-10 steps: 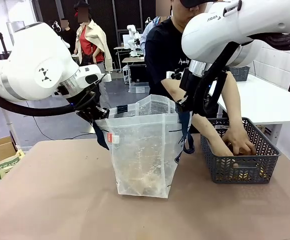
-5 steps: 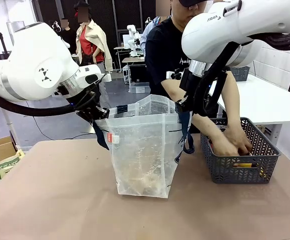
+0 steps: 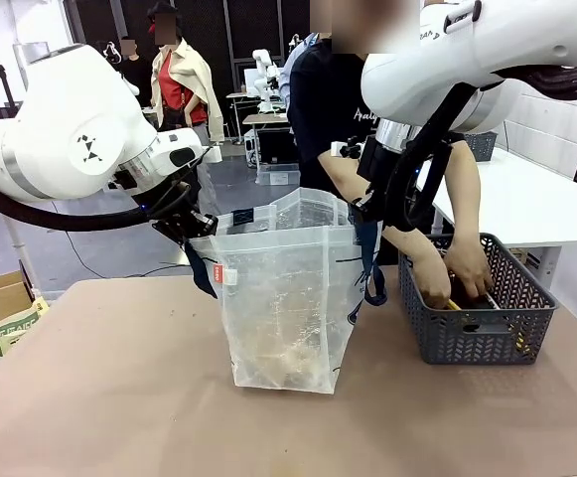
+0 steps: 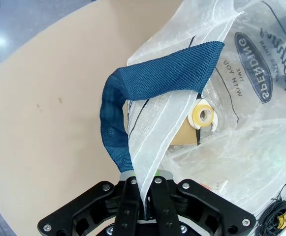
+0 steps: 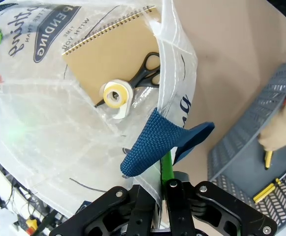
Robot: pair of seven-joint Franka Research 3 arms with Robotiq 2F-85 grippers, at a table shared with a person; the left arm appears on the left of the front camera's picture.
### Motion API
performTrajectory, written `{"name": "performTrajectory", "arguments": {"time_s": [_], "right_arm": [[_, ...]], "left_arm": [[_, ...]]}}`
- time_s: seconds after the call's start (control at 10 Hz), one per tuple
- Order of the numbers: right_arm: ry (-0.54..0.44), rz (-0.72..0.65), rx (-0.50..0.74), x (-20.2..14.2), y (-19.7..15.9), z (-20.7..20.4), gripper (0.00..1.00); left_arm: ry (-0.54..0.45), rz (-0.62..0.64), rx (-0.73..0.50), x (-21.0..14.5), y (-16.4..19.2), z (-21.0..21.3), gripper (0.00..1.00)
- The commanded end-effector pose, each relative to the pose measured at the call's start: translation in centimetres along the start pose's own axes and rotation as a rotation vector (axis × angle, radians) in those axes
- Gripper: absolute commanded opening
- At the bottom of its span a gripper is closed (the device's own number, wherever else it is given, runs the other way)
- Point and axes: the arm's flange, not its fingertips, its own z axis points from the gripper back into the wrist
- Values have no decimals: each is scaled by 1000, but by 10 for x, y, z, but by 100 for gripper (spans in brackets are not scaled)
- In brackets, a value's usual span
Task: Transfer purchased items from the store into the shopping bag.
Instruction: Move the Reusable shopping bag to the right side of the table.
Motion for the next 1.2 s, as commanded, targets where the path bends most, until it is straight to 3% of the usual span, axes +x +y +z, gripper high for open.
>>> {"name": "performTrajectory", "arguments": {"time_s": [0.0,1.1], "right_arm": [[-2,-3,-1,0,-1,0,0],[-2,-3,-1,0,-1,0,0]], "left_arm": [[-5,2,3,0,2,3,0],[-5,2,3,0,2,3,0]]}}
